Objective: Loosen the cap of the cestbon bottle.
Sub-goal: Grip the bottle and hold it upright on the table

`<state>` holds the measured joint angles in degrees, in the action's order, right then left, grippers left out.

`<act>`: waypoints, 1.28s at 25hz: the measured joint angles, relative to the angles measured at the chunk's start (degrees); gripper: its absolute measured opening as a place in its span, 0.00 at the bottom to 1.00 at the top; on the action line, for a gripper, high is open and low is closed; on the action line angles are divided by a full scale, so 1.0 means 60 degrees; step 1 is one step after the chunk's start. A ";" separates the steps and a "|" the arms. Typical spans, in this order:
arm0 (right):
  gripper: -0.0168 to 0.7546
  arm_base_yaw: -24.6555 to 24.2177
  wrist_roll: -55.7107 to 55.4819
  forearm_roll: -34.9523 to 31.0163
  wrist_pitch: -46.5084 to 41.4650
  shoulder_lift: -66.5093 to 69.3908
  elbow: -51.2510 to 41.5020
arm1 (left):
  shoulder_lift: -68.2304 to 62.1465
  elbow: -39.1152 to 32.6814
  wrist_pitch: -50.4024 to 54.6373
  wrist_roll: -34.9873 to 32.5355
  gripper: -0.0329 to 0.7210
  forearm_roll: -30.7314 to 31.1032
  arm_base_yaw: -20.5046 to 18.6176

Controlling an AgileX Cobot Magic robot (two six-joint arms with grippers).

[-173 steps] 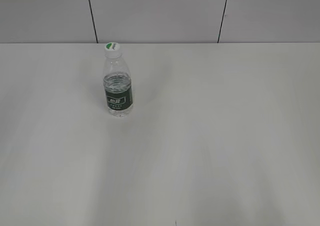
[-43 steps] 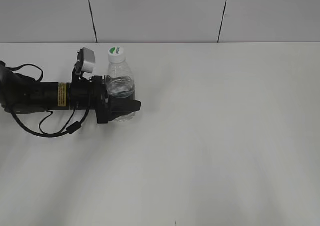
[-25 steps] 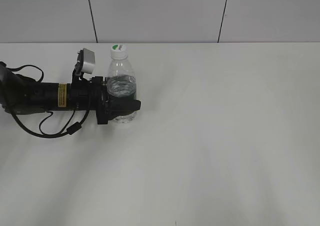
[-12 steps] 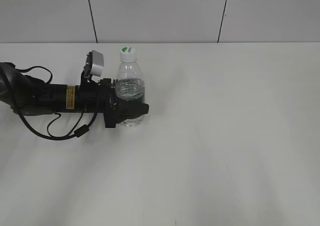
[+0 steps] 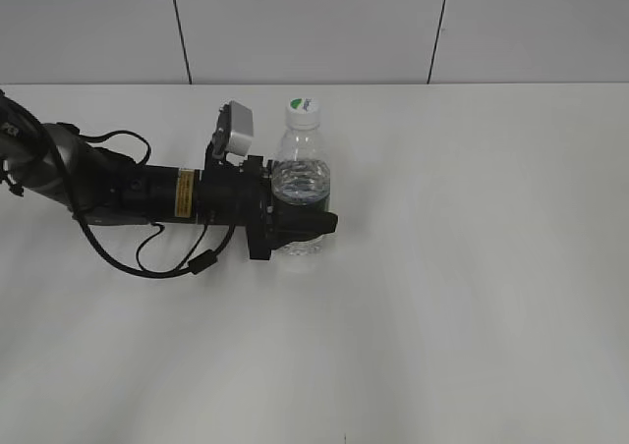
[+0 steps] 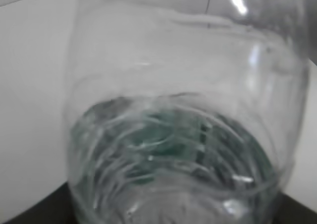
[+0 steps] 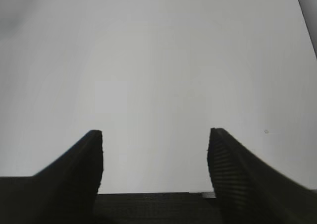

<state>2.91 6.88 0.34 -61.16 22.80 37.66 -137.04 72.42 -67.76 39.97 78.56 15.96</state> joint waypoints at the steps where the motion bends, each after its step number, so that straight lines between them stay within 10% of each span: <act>1: 0.68 0.0000 0.0000 -0.0057 0.0000 0.0432 0.0288 | 0.0000 0.0041 0.0009 0.0000 0.59 -0.0073 0.0021; 21: 0.69 0.0075 -0.0947 -0.2799 -0.1297 0.8834 0.6632 | 0.0000 0.0226 0.0029 -0.0481 0.59 0.0113 0.0061; 32: 0.69 0.2206 -0.2441 -0.2372 -0.1363 1.2526 0.9982 | 0.0000 0.0226 0.0020 -0.0740 0.59 0.0139 0.0335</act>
<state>16.14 -7.77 -13.89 -69.34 97.95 97.55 -137.04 73.78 -67.63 35.53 79.39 17.96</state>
